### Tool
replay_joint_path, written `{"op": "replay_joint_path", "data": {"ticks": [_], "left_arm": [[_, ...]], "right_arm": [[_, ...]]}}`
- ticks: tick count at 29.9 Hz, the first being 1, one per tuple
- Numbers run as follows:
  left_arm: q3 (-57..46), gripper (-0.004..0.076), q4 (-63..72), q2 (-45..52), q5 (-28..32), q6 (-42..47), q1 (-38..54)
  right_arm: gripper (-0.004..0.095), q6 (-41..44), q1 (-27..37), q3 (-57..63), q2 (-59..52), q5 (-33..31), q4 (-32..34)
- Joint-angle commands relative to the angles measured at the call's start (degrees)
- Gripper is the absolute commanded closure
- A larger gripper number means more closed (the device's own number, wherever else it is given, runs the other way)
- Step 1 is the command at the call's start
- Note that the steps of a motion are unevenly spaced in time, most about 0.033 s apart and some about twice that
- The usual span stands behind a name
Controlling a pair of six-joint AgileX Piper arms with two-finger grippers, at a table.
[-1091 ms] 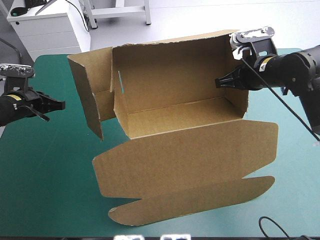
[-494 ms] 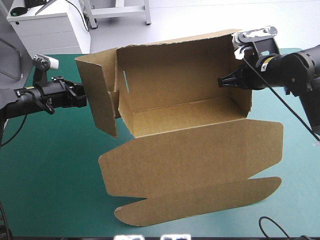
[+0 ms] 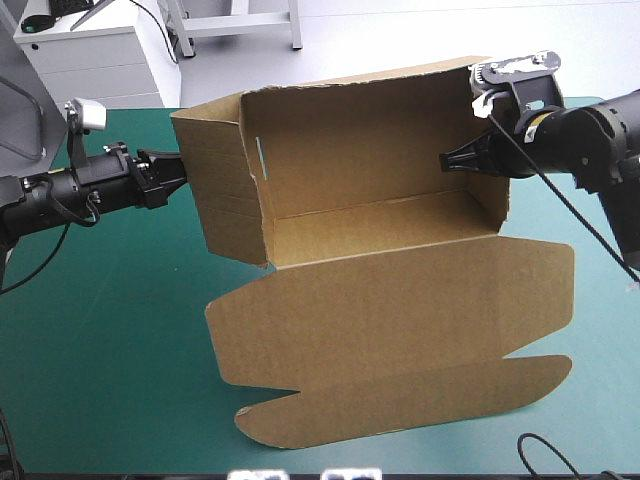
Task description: Fold the box
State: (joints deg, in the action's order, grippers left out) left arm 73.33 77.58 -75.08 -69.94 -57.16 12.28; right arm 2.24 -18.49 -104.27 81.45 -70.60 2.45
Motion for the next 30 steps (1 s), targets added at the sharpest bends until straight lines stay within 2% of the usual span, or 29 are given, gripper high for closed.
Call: {"op": "replay_joint_path", "data": {"ticks": [1, 4, 6, 11, 14, 30], "left_arm": [[1.4, 0.0708, 5.9, 1.9, -3.9, 1.0, -1.1], [1.4, 0.0689, 5.6, 1.9, -3.9, 1.0, -3.5], [1.4, 0.0622, 5.6, 1.9, -3.9, 1.0, -5.5], [1.8, 0.033, 5.7, 1.9, -3.9, -0.8, -8.4], [2.0, 0.0229, 6.3, 1.9, -3.9, -0.9, -8.5], [2.0, 0.0218, 7.5, 1.9, -2.9, -2.2, -12.6]], "right_arm": [[0.0927, 0.5, -0.2, -1.7, -2.2, 5.5, 0.2], [0.0927, 0.6, -0.2, -1.7, -2.2, 6.0, 0.2], [0.0927, 0.6, -0.2, -1.7, -2.2, 6.2, 0.2], [0.0927, 0.4, -0.2, -1.7, -2.2, 6.2, 0.2], [0.0927, 0.5, -0.2, -1.7, -2.2, 6.1, 0.0], [0.0927, 0.6, -0.2, -1.7, -2.2, 6.0, -0.6]]}}
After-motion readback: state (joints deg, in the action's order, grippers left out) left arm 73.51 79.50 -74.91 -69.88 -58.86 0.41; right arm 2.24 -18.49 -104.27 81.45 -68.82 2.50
